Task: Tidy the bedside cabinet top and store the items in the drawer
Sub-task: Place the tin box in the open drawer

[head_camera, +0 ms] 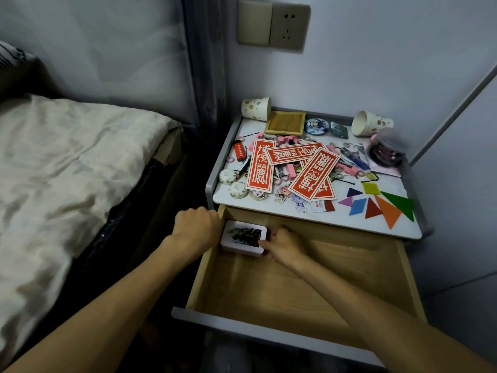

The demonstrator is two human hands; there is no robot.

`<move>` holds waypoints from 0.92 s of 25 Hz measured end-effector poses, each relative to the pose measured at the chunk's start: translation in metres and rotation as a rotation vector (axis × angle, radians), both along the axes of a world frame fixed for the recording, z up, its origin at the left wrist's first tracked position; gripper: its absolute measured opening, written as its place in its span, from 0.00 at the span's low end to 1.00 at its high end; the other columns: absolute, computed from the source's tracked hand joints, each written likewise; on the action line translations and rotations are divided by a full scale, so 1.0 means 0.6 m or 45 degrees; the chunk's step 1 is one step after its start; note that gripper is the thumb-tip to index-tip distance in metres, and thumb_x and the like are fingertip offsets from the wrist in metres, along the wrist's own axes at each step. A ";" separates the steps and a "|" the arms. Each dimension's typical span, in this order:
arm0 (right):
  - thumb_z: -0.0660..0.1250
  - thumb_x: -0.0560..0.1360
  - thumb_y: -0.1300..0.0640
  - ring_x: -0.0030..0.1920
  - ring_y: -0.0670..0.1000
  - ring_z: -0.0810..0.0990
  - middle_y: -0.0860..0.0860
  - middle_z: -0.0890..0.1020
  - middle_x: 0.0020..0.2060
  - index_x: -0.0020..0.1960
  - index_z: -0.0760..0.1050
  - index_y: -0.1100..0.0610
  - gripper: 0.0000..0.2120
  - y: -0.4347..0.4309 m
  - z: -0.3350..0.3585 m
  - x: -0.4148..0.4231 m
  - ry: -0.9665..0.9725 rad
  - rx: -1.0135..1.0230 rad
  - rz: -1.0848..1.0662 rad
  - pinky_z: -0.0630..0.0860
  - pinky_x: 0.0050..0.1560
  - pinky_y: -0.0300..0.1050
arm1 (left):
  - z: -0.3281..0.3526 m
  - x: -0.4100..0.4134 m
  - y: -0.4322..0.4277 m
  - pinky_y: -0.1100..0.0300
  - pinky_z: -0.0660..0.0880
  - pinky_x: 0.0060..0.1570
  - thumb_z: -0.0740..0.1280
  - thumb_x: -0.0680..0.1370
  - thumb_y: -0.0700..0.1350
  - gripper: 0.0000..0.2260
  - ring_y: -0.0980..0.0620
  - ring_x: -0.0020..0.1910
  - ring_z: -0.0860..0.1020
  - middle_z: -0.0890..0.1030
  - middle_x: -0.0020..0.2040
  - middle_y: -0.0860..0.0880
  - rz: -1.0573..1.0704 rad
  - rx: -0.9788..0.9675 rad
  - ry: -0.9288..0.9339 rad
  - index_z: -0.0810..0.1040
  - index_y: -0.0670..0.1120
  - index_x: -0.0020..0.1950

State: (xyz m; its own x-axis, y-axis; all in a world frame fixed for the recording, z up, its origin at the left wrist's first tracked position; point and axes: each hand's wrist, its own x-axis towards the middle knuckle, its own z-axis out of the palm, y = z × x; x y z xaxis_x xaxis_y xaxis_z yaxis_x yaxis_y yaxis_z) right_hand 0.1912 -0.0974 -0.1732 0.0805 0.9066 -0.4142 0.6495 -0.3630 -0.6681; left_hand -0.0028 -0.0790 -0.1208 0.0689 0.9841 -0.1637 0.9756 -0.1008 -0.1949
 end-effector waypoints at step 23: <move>0.69 0.76 0.53 0.48 0.60 0.83 0.59 0.82 0.51 0.55 0.75 0.61 0.14 0.445 0.165 0.119 -0.503 0.325 -0.338 0.80 0.47 0.51 | 0.162 0.080 0.136 0.67 0.75 0.26 0.65 0.80 0.45 0.07 0.55 0.29 0.81 0.85 0.37 0.48 0.522 -0.210 -2.185 0.81 0.43 0.52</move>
State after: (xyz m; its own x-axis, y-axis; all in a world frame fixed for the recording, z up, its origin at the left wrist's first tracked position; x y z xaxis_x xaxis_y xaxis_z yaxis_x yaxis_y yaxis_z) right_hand 0.2627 0.1698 -0.0744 0.4259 0.9017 -0.0752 0.7769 -0.4070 -0.4804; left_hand 0.0450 0.0029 -0.0235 0.0300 0.9628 -0.2684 0.0170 0.2680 0.9633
